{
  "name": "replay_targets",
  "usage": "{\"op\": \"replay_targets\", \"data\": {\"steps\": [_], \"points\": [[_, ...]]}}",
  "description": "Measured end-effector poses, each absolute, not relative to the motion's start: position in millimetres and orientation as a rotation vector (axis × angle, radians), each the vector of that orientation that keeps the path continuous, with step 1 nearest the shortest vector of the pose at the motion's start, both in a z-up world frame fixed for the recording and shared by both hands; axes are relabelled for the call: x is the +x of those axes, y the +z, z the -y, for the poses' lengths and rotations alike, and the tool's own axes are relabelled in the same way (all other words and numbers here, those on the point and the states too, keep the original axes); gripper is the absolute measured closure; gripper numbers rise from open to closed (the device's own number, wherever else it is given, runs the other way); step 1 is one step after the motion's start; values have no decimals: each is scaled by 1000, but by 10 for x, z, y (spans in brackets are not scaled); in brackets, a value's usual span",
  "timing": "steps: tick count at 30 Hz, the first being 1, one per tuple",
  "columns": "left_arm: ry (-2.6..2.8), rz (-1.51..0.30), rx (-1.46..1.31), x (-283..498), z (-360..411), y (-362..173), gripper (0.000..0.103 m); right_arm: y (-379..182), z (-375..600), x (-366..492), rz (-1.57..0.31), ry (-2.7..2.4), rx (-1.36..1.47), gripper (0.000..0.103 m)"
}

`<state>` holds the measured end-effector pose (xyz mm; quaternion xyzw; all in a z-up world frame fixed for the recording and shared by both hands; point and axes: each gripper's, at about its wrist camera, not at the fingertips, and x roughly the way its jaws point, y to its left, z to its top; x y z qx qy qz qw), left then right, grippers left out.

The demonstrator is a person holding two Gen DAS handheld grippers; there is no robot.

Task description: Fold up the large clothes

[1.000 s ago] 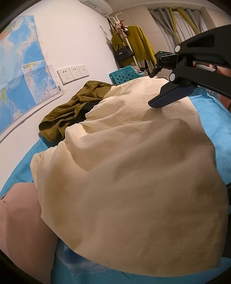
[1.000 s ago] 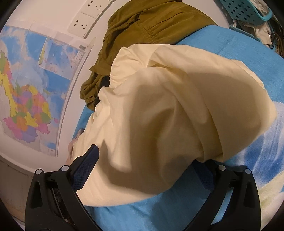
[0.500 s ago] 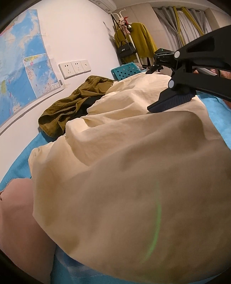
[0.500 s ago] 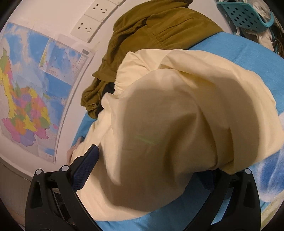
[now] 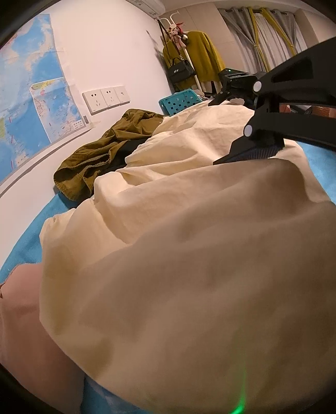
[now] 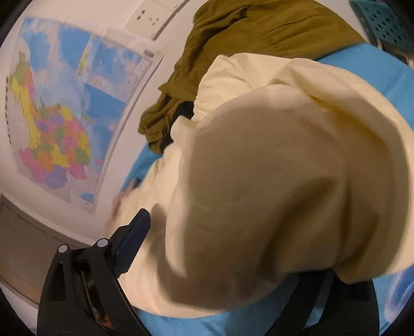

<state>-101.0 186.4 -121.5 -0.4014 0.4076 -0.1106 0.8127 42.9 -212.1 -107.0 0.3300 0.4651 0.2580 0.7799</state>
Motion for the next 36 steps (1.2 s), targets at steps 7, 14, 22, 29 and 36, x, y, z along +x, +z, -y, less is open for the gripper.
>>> {"op": "replay_targets", "data": {"steps": [7,14,22,29,36], "points": [[-222,-874,-831,-997,-1830,-1190,63,-1077,2109,426,-992,616,695,52],[-227,-866,-791,-978,-1801,-1082,75,-907,2100,383,-969,677,659,71],[-182,-882,-701,-968,-1697,-990,76,-907,2087,393,-982,675,635,71],[-171,-883,-661,-985,-1681,-950,76,-976,2116,418,-1006,666,651,65],[-170,-888,-642,-978,-1664,-948,75,-1067,2107,476,-1041,642,666,51]]}}
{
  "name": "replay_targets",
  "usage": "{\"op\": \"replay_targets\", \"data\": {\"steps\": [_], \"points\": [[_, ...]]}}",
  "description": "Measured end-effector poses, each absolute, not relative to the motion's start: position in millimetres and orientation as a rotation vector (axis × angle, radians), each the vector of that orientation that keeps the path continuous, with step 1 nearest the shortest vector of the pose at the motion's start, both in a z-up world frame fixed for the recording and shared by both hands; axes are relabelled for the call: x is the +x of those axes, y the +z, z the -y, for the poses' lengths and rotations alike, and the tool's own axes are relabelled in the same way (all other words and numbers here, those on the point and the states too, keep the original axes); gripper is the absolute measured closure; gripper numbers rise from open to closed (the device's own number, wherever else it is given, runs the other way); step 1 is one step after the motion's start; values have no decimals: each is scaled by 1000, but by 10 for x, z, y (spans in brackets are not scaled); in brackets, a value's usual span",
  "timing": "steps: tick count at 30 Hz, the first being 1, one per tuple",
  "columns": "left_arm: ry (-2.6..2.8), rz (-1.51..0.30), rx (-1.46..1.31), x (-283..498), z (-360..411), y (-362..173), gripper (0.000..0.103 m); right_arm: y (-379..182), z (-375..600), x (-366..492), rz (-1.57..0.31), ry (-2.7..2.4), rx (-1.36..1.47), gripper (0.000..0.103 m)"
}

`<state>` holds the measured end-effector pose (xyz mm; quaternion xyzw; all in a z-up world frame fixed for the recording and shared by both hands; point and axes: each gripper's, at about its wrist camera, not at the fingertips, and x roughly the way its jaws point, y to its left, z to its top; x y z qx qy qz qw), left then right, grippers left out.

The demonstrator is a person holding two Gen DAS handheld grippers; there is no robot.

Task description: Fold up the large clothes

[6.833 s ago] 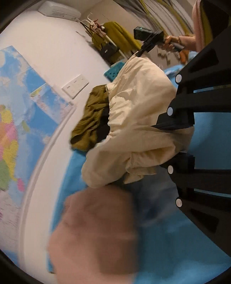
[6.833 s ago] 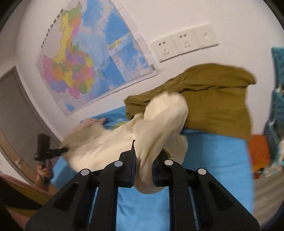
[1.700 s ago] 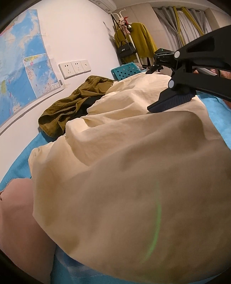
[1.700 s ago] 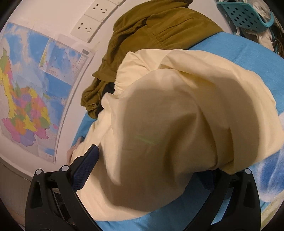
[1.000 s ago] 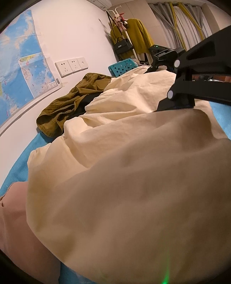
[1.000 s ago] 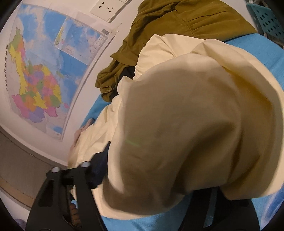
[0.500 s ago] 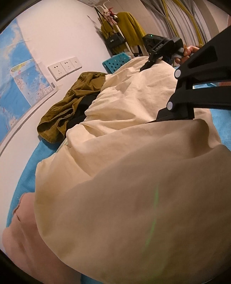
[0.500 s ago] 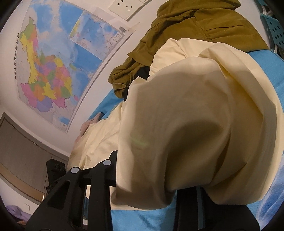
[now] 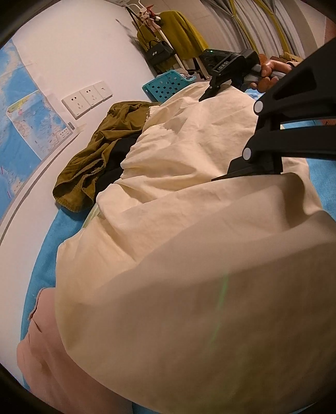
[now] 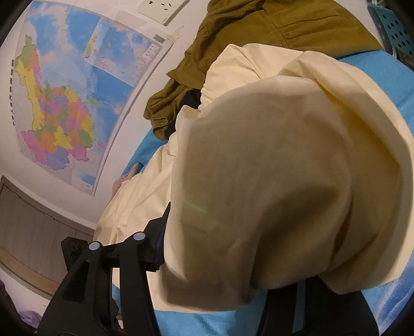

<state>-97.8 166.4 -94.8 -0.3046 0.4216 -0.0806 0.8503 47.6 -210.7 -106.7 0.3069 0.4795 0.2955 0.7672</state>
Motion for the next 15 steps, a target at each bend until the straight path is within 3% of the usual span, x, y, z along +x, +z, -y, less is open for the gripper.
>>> {"op": "replay_targets", "data": {"steps": [3,8,15], "points": [[-173,-893,-646,-976,-1676,-957,75,-1051,2080,479,-1036,639,646,53],[-171,-888,-624,-982,-1652,-932,75,-981,2063,458,-1022,653,622,66],[-175,-880,-611,-972,-1647,-913,77,-856,2029,417,-1003,668,587,73]]}}
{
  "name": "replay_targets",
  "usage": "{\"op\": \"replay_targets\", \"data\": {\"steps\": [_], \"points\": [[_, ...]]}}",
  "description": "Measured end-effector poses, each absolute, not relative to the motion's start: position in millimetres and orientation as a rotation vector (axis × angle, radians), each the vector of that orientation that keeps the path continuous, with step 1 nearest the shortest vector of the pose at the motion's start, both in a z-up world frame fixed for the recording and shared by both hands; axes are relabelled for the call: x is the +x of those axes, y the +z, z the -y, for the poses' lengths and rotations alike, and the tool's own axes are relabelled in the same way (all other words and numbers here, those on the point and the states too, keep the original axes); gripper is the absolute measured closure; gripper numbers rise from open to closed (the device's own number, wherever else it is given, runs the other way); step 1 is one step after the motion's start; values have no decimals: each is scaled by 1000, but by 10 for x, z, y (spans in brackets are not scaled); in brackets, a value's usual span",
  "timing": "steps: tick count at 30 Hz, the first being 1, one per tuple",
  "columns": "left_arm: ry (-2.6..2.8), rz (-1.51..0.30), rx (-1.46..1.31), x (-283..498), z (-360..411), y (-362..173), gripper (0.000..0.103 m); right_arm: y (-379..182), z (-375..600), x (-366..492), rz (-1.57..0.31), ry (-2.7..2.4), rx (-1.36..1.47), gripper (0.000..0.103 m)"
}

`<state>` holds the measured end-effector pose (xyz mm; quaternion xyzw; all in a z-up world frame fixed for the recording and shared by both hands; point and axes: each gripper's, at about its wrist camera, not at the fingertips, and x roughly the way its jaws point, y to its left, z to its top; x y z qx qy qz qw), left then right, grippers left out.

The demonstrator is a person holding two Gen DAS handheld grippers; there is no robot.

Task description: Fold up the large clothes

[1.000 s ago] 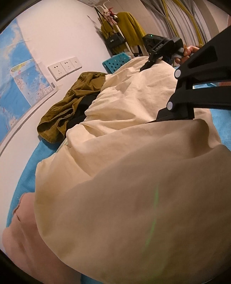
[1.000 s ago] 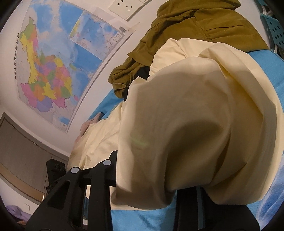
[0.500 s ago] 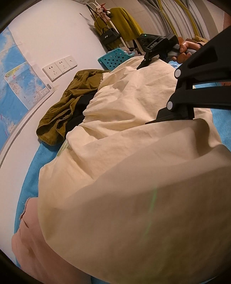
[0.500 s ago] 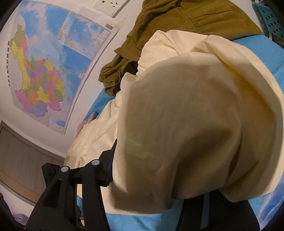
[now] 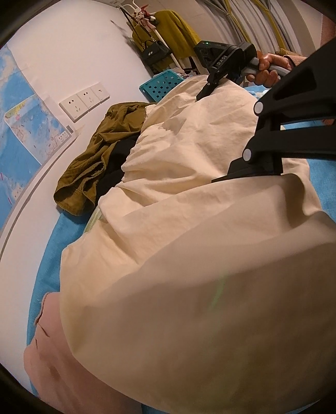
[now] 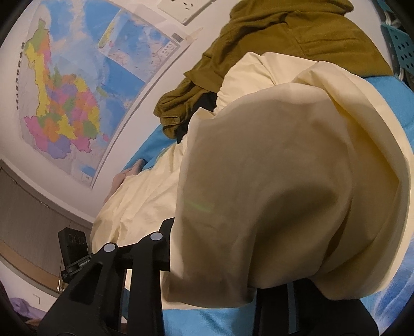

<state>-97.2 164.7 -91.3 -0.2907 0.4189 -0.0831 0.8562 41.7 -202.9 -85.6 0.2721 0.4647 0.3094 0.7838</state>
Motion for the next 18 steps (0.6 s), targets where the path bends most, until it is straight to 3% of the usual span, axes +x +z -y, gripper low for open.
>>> {"op": "replay_targets", "data": {"steps": [12,16,17,18], "points": [[-194,-833,-602,-1064,-1732,-752,79,-585,1941,303,-969,744,548,76],[-205,-883,-646,-1032,-1809,-921,72,-771,1958,311,-1052,684,523,57],[-203,-895,-653,-1019,-1816,-960,64,-818,1976,308,-1069,668,529,49],[-197,-913,-658,-1005,-1824,-1016,60,-883,2005,299,-1093,654,531,48]]}}
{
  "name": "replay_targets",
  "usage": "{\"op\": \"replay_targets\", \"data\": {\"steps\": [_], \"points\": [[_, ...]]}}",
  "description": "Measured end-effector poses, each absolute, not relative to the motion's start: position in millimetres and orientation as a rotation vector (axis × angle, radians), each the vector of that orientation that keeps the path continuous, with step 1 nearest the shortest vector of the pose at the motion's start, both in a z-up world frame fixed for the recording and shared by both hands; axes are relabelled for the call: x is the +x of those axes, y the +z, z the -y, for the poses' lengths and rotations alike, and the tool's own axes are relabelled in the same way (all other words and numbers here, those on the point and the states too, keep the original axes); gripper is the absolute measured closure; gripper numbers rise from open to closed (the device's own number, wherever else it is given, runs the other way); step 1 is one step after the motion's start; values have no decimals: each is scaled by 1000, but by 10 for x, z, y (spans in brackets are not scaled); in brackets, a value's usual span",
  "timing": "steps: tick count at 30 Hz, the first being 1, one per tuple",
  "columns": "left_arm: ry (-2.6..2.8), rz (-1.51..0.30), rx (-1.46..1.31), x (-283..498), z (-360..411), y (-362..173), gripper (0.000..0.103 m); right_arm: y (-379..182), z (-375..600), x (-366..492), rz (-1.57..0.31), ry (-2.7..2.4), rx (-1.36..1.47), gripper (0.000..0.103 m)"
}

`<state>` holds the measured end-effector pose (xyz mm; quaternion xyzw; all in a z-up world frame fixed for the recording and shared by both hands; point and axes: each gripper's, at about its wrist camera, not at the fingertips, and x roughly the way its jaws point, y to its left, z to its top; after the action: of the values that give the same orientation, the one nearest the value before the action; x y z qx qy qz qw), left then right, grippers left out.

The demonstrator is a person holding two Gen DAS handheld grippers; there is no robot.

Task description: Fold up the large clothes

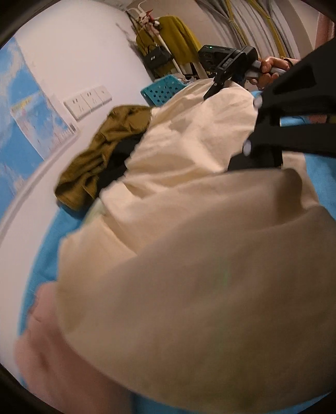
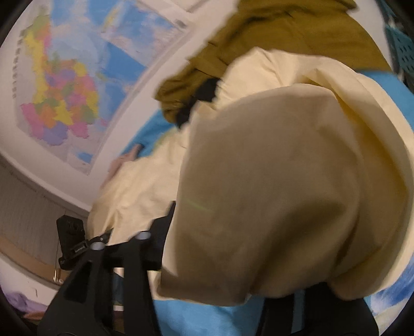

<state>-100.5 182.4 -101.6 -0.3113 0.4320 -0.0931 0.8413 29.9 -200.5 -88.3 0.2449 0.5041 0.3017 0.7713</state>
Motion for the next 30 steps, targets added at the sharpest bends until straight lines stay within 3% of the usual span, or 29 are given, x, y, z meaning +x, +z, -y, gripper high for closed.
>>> {"op": "replay_targets", "data": {"steps": [7,12,15,17,22,23,25,27,30], "points": [[-177,-873,-581,-1298,-1985,-917,53,-641,2391,-24,-1076,630,435,34],[-136,-785,-481,-1585,-2079,-694,52,-153,2875,-302,-884,387,356,37],[-119,-791,-446,-1564,-2040,-682,48,-18,2742,-345,-793,458,298,45],[-90,-802,-448,-1552,-2059,-704,47,-113,2511,-273,-818,482,212,62],[-45,-806,-446,-1639,-2125,-691,37,-661,2260,221,-914,464,152,85],[-44,-825,-453,-1658,-2160,-712,28,-727,2305,288,-923,460,183,86],[-22,-829,-468,-1736,-2246,-728,28,-844,2403,443,-962,446,263,89],[7,-776,-467,-1871,-2314,-642,28,-729,2410,384,-941,443,229,84],[-73,-645,-459,-2032,-2291,-422,28,-389,2445,192,-823,470,199,62]]}}
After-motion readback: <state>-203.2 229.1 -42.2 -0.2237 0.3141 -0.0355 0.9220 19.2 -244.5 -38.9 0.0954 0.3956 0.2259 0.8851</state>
